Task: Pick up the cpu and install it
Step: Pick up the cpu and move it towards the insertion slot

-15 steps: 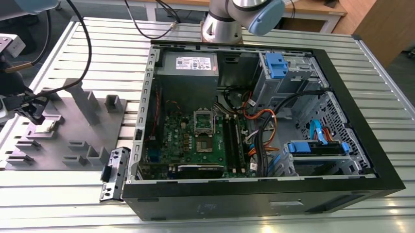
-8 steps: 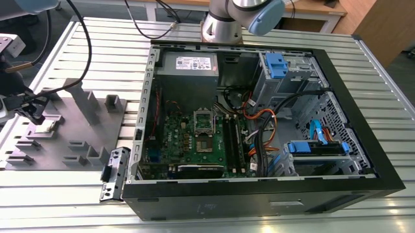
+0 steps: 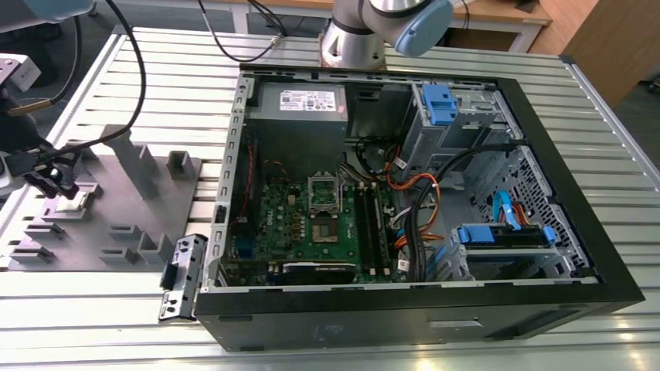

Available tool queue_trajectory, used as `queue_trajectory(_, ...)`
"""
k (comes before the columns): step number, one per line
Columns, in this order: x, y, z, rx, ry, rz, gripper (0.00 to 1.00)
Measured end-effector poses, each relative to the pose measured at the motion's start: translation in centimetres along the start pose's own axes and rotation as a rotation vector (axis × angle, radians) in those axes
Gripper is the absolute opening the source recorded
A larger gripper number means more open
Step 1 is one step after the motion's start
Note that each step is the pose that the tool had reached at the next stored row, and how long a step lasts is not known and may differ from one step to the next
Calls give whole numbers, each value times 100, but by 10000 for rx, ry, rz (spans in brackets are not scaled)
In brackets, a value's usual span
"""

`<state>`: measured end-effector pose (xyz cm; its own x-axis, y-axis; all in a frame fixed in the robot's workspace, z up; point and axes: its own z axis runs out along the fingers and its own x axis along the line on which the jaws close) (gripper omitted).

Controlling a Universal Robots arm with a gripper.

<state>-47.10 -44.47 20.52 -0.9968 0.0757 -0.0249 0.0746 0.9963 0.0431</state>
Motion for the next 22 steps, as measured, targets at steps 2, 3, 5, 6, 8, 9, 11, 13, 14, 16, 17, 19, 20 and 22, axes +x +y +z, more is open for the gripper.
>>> queue_trajectory(2,0,0,0,0,0,0,41)
queue_trajectory(3,0,0,0,0,1,0,47)
queue_trajectory(5,-1,0,0,0,0,-1,53)
queue_trajectory(6,-1,0,0,0,0,0,53)
queue_trajectory(8,-1,0,0,0,0,0,53)
queue_trajectory(9,-2,0,0,0,1,0,53)
queue_trajectory(11,-2,0,0,0,0,-1,53)
queue_trajectory(13,-2,0,0,0,0,0,53)
queue_trajectory(14,-2,0,0,0,0,0,53)
queue_trajectory(16,-3,0,0,0,0,0,53)
queue_trajectory(17,-3,0,0,1,1,-1,53)
queue_trajectory(19,-3,0,10,-2,-2,-1,53)
queue_trajectory(20,-3,-1,20,-1,0,-1,53)
queue_trajectory(22,-2,-2,45,0,0,-1,53)
